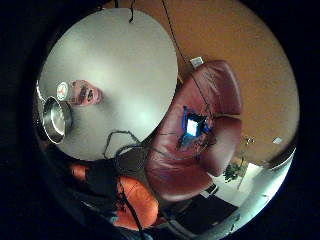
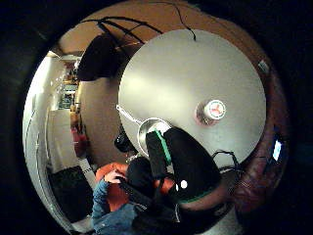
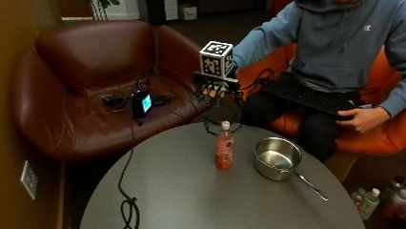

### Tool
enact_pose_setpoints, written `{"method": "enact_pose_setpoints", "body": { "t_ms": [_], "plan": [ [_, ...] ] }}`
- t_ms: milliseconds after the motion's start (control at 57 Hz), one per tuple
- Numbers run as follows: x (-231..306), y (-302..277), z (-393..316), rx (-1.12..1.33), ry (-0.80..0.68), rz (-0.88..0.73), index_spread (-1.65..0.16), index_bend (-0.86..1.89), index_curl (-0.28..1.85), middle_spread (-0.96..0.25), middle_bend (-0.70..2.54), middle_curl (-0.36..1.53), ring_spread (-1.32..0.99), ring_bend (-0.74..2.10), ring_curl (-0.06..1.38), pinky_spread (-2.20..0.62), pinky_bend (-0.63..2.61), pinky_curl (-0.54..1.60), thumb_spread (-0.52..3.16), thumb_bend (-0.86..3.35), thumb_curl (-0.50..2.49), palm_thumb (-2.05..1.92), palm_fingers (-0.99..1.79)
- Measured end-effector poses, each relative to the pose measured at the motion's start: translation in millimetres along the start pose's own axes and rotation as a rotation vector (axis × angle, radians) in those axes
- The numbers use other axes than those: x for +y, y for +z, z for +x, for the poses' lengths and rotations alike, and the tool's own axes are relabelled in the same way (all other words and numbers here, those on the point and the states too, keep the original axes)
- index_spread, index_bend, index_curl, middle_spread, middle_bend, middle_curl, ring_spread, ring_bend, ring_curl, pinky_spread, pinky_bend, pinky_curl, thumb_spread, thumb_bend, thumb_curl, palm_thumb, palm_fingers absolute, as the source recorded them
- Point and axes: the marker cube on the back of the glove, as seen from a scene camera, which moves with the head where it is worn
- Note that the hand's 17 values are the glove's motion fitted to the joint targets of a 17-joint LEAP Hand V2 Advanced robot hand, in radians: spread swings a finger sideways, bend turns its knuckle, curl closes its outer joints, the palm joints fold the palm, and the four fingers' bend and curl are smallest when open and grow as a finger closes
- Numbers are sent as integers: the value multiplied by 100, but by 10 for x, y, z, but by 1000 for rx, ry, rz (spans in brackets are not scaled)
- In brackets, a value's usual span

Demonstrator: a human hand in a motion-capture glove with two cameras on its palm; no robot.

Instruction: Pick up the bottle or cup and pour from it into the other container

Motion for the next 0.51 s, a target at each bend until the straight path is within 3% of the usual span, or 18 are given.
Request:
{"method": "enact_pose_setpoints", "body": {
  "t_ms": [508],
  "plan": [
    [27, 254, 653, -357, -94, -42, -43, 16, 29, -18, 17, 26, -10, 30, 29, 22, 39, 34, 103, -3, 28, 37, 5]
  ]
}}
